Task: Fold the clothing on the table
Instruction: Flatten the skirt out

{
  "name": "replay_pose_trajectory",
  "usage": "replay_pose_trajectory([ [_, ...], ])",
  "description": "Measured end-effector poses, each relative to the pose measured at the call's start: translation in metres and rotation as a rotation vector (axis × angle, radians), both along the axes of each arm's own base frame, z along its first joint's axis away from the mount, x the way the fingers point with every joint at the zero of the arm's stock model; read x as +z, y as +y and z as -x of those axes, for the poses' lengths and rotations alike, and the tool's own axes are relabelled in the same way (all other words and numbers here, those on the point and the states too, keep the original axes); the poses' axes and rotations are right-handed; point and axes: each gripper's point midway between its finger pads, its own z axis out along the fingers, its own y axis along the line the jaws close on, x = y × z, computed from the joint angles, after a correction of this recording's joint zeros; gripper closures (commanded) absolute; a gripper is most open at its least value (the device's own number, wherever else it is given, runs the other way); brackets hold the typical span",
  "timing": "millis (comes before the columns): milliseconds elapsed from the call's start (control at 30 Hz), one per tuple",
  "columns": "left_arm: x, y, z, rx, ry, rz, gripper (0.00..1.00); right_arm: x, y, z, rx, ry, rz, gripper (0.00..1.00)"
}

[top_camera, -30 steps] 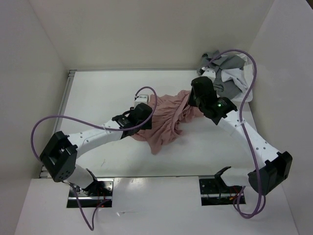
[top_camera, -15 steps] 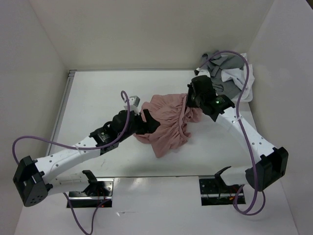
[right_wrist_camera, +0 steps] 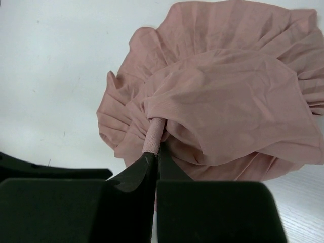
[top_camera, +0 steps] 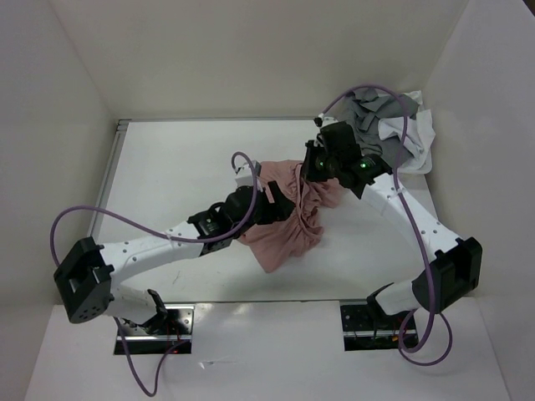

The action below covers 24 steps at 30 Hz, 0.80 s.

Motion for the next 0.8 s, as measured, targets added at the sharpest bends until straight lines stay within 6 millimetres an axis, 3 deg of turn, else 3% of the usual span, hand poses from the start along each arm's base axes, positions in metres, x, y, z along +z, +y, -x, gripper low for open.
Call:
replay_pose_trajectory([
  [333, 0.035, -0.024, -0.038, 0.09, -0.08, 0.071, 0.2, -0.01, 0.003, 0.014, 0.04, 0.031, -0.011, 1.0],
  [633, -0.013, -0.042, -0.051, 0.103, -0.017, 0.007, 0.24, -0.005, 0.003, 0.018, 0.049, 0.023, -0.021, 1.0],
  [800, -0.022, -0.038, -0.054, 0.136, -0.013, -0.021, 0.24, -0.005, 0.004, 0.019, 0.053, 0.02, -0.015, 1.0],
])
